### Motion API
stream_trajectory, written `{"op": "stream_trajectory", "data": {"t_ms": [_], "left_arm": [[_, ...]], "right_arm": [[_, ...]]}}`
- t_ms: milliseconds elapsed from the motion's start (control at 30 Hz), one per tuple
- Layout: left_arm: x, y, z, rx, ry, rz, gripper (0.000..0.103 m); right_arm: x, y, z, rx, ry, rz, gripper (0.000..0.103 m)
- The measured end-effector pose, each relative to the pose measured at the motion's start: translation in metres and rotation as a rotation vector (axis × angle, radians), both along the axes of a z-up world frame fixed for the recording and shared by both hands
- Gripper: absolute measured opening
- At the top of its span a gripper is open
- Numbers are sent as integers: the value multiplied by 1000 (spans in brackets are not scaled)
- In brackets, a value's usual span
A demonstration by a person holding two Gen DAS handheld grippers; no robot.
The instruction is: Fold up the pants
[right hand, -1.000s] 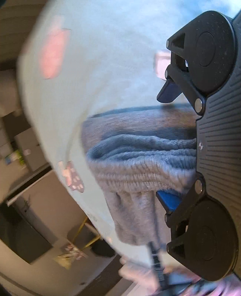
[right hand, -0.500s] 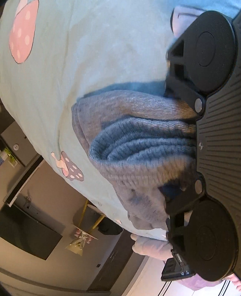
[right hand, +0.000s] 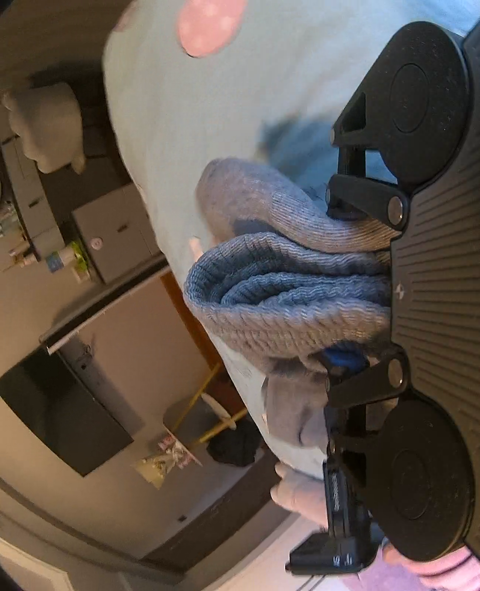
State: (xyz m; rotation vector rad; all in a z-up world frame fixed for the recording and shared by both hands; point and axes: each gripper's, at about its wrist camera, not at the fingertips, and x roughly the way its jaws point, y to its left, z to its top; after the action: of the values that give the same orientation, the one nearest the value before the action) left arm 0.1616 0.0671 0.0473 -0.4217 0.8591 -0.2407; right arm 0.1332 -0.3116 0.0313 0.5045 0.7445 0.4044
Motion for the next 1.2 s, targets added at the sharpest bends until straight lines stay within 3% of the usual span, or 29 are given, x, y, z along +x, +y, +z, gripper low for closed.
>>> {"op": "stream_trajectory", "data": {"t_ms": [33, 100, 233, 400, 533, 633, 667, 800, 933, 967, 1033, 1133, 1200], "left_arm": [[-2, 3, 3, 13, -7, 43, 59], [-13, 7, 8, 68, -42, 118, 87], [-46, 5, 3, 225, -58, 85, 89], [-75, -30, -33, 374, 10, 5, 90], [-91, -43, -43, 466, 12, -2, 93], [-93, -48, -32, 511, 1, -23, 91], [-96, -47, -25, 515, -13, -22, 87], [-89, -37, 4, 473, -111, 32, 89], [-44, -27, 14, 427, -124, 76, 90], [-30, -23, 13, 410, -110, 79, 90], [-1, -15, 6, 366, -30, 84, 88], [31, -7, -10, 273, 75, 83, 84], [48, -8, -21, 252, 102, 78, 84]], "right_arm": [[4, -3, 3, -39, 18, -23, 79], [3, -5, 7, -148, 36, -75, 79], [-28, -2, 15, -274, -56, -120, 87], [-58, 38, 6, -386, -96, -11, 87], [-64, 63, -32, -592, 15, 53, 87], [-68, 56, -39, -558, 74, 32, 87], [-69, 55, -35, -565, 75, 23, 87], [-82, 51, -12, -567, -51, -27, 86], [-86, 68, 10, -540, -185, -11, 74], [-85, 74, 11, -522, -205, 10, 70], [-77, 84, 2, -501, -180, 30, 54], [-72, 87, -20, -506, -133, 7, 52], [-74, 82, -28, -497, -138, -12, 52]]}}
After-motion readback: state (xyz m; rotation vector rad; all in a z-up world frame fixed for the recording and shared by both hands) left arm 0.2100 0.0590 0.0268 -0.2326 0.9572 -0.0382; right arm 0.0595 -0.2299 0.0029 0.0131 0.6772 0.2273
